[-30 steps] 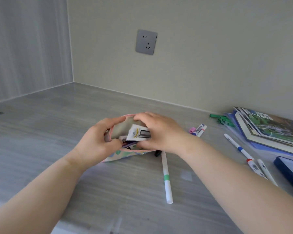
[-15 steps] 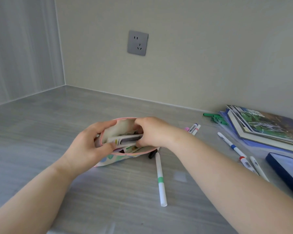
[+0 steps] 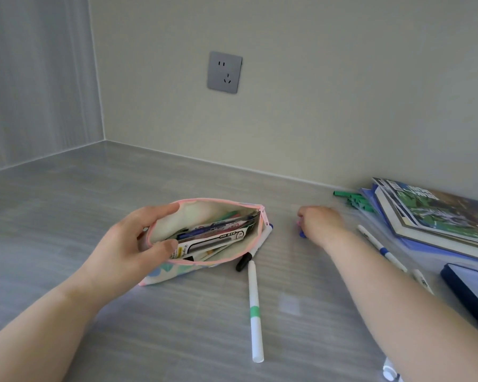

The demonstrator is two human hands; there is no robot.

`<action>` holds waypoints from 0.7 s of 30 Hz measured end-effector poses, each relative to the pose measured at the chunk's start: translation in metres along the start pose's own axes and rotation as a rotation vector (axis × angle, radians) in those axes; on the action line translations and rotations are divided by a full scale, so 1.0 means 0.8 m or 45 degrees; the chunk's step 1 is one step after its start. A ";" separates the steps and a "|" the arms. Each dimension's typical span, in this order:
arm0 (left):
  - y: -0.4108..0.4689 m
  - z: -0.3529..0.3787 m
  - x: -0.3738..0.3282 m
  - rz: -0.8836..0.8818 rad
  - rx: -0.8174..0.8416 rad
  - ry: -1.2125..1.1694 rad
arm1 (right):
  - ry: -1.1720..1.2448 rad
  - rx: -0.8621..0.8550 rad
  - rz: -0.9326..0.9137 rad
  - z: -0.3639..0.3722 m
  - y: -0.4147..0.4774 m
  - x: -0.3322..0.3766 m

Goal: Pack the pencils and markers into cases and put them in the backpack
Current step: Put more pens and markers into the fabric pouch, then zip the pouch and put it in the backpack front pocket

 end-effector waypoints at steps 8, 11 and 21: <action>-0.001 0.002 -0.009 0.122 0.044 0.052 | 0.430 -0.187 -0.032 -0.010 0.014 0.006; -0.001 0.003 -0.008 0.200 0.050 0.176 | 1.084 -0.450 -0.167 -0.049 -0.009 0.021; 0.001 -0.008 -0.004 0.231 -0.110 0.245 | 0.564 -0.342 -0.834 -0.055 -0.088 0.153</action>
Point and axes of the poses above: each hand's wrist, its own y-axis towards the middle knuckle, its own z-axis out of the palm, x = y × z, the point moved 7 cm from there along y, towards the middle knuckle, and after that the axes turned 14 degrees about y, right-handed, at the moved point
